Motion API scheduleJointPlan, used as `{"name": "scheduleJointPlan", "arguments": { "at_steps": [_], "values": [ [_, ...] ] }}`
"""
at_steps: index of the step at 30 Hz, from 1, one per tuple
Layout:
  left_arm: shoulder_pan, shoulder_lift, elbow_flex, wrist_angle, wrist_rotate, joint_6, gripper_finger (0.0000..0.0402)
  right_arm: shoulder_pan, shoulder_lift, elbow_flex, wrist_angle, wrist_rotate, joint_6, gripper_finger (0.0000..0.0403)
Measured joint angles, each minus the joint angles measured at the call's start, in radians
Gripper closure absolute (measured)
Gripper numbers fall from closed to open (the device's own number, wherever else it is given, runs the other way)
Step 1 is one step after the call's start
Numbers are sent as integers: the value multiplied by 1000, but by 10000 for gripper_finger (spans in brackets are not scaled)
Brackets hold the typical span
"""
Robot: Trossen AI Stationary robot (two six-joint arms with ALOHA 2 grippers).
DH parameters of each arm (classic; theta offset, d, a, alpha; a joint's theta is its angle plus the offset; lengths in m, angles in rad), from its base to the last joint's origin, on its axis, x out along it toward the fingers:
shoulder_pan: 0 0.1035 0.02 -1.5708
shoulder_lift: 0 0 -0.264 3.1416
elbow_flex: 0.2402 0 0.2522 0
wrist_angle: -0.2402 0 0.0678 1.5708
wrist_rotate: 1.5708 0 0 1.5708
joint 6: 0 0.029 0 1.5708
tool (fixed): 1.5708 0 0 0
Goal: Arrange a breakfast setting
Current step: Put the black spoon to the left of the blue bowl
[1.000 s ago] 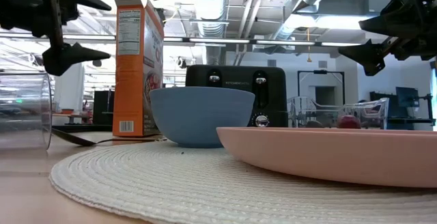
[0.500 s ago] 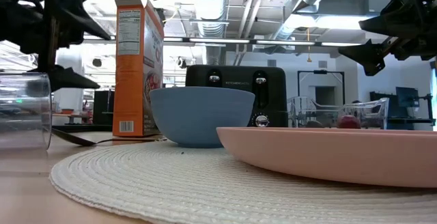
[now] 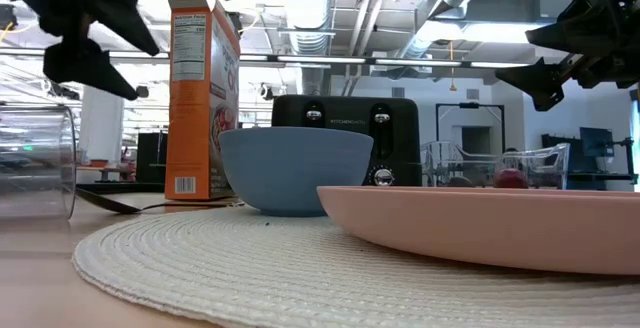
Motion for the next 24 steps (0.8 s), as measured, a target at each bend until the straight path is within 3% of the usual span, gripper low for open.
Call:
{"name": "scheduleJointPlan", "arguments": {
  "at_steps": [10, 17, 24],
  "values": [
    [98, 214, 22, 37, 151, -8, 2, 0, 0, 0, 0, 0, 0, 47],
    [122, 318, 22, 126, 172, 23, 2, 0, 0, 0, 0, 0, 0, 47],
    [160, 411, 22, 133, 259, 13, 2, 0, 0, 0, 0, 0, 0, 47]
  ]
}}
